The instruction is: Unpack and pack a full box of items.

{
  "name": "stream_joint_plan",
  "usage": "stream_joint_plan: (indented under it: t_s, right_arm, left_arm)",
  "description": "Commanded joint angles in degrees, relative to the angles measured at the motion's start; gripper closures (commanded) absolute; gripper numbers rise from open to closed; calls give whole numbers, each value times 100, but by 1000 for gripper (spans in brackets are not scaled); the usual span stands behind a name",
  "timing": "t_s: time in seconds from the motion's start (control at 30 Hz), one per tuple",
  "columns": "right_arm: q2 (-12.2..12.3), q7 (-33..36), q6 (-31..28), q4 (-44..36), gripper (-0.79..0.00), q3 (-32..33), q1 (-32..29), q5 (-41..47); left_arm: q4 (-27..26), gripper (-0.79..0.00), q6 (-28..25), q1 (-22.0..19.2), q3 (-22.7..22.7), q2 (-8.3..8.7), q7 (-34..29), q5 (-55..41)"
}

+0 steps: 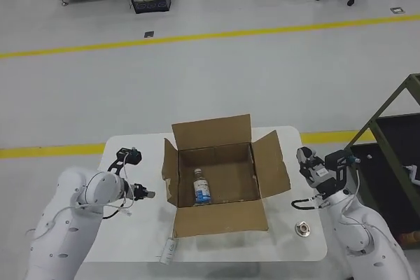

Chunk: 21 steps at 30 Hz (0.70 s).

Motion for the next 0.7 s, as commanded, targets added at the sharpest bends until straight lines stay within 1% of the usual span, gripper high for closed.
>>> stream_joint_plan:
  t_s: [0.0,0.1,0.2,0.23,0.27,0.3,0.43,0.5,0.57,0.67]
  right_arm:
    - [-1,3,-6,10,0,0,2,10]
    - [-5,28,-5,27,0,-5,14,32]
    - [-8,68,-12,43,0,-14,20,79]
    - [-11,97,-5,49,0,-15,22,154]
    - [-12,135,-2,51,-18,-8,28,211]
    - [-13,180,-6,56,-3,4,35,274]
    - [-12,428,8,73,-3,63,50,598]
    - [-9,516,26,65,-15,87,47,643]
    - [-9,560,48,58,-46,96,45,673]
    - [-10,593,58,46,-49,96,45,708]
  left_arm:
    - [61,-785,-19,35,63,20,0,-149]
    - [156,-785,-7,70,155,46,0,-459]
    - [215,-785,-10,97,348,66,0,-607]
    - [229,-785,-12,93,400,67,0,-737]
    - [264,-785,3,90,443,69,0,-850]
    - [285,-785,0,79,498,75,0,-874]
    - [444,-785,-17,47,729,94,0,-1051]
    - [545,-785,-8,15,810,94,0,-1244]
    - [662,-785,-78,0,909,93,0,-1405]
    - [904,-785,-125,-41,1029,90,31,-1422]
